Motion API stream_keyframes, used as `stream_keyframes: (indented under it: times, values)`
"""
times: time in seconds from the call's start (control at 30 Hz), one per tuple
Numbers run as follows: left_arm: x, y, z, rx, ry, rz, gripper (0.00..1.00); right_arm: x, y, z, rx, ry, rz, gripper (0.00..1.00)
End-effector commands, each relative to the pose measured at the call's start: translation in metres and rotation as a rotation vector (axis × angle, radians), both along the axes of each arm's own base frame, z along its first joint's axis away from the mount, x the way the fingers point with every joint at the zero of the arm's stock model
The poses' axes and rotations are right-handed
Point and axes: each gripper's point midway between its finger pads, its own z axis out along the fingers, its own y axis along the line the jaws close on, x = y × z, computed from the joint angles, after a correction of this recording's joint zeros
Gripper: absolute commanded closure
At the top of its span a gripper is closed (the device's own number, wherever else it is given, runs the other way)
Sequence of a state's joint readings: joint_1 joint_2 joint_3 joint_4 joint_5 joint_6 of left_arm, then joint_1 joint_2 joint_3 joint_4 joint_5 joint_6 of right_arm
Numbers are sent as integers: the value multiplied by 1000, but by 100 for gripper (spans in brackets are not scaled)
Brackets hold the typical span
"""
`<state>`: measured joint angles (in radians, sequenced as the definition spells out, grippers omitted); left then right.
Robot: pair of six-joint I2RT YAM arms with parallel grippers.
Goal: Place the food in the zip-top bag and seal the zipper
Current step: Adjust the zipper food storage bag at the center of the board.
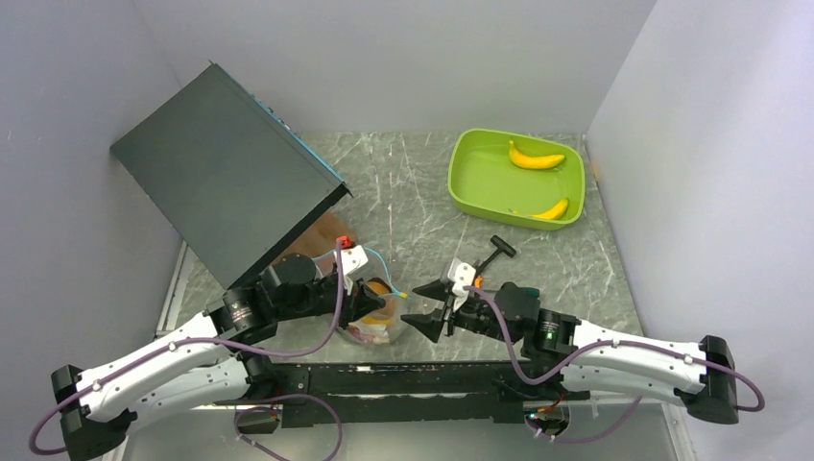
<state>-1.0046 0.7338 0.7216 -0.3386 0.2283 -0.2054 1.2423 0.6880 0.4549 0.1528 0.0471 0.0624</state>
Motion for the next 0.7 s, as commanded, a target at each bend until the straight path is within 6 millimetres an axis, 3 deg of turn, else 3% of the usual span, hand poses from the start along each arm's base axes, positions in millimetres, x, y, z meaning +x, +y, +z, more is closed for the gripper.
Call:
stream_keyframes:
  times: [0.0,0.37,0.53,0.67]
  values:
    - [2,-8,28,-123,-26,12,95,4,2,32,160,-33,35,39]
    - [-2,-12,32,-151,-15,-17,95,4,12,32,216,-25,133,45]
    - [-4,-13,31,-147,-13,-26,95,6,18,29,212,-18,154,55]
    - [-4,-11,29,-143,-13,-23,95,10,18,27,214,-2,162,69]
